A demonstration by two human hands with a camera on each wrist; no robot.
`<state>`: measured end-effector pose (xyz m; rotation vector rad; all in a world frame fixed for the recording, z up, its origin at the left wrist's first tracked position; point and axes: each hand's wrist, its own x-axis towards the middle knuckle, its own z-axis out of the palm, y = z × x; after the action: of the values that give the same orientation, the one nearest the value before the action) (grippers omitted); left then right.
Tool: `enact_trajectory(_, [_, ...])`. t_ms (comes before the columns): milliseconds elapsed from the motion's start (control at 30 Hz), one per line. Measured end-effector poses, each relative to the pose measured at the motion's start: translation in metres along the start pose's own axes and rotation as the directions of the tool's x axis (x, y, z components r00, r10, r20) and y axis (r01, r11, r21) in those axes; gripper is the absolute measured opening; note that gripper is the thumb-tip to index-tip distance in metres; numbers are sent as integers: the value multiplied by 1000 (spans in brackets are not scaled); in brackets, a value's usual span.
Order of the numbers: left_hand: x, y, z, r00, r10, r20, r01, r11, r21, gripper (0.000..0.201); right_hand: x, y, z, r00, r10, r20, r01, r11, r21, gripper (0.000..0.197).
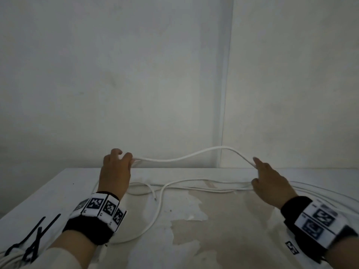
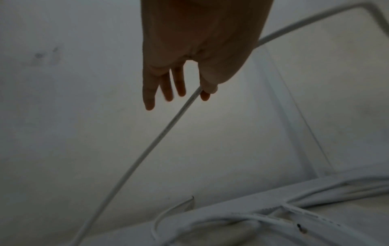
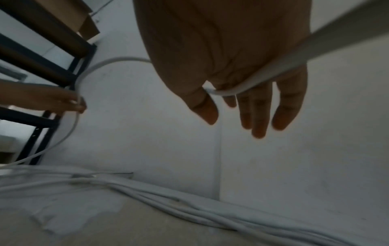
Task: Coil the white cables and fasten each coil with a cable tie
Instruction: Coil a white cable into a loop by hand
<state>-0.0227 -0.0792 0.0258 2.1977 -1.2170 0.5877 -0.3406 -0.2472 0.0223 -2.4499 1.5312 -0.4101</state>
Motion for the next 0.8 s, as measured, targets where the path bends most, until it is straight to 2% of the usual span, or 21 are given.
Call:
enact_trajectory(67, [2, 3, -5, 996, 64, 60, -66, 998, 21, 11, -3, -18, 6, 986, -113, -123, 109, 993, -42, 82])
enact_trajectory(100, [2, 4, -7, 992, 73, 98, -76, 997, 26, 15, -5, -28, 8, 955, -193, -224, 192, 981, -28, 91])
enact_trajectory(200, [-1, 13, -14, 990, 56, 127, -61, 997, 38, 31, -4, -53, 8, 787, -351, -507, 405, 914, -6, 103])
enact_trajectory(267, [-4, 20, -18, 986, 48, 157, -58, 997, 57, 36, -4, -65, 6, 691, -413, -593, 462, 884, -78, 96])
enact_trajectory(333, [-6, 24, -19, 982, 42, 185, -55, 996, 68, 38, -4, -73, 5, 590, -531, -608, 482, 836, -262, 81])
enact_trajectory(433, [-7, 31, -18, 983, 81, 164, -85, 996, 19, 28, -1, -78, 15, 356, -725, -589, 539, 674, -505, 39])
enact_trajectory(467, [-8, 34, -18, 983, 105, 153, -105, 994, -8, 22, 0, -78, 17, 298, -753, -586, 553, 637, -537, 31])
enact_trajectory(500, [-8, 37, -18, 982, 125, 142, -121, 992, -39, 17, 1, -78, 17, 284, -758, -587, 554, 629, -545, 29])
enact_trajectory(533, [-9, 40, -18, 981, 140, 134, -132, 989, -63, 15, 2, -77, 15, 306, -744, -594, 545, 649, -531, 30])
enact_trajectory(633, [-13, 38, -17, 981, 139, 137, -125, 986, -107, 17, 3, -69, -1, 429, -634, -643, 502, 760, -413, 33])
enact_trajectory(800, [-26, 11, -14, 977, -10, 211, 53, 978, -203, 19, 17, -33, -19, 589, -466, -660, 401, 878, -262, 32])
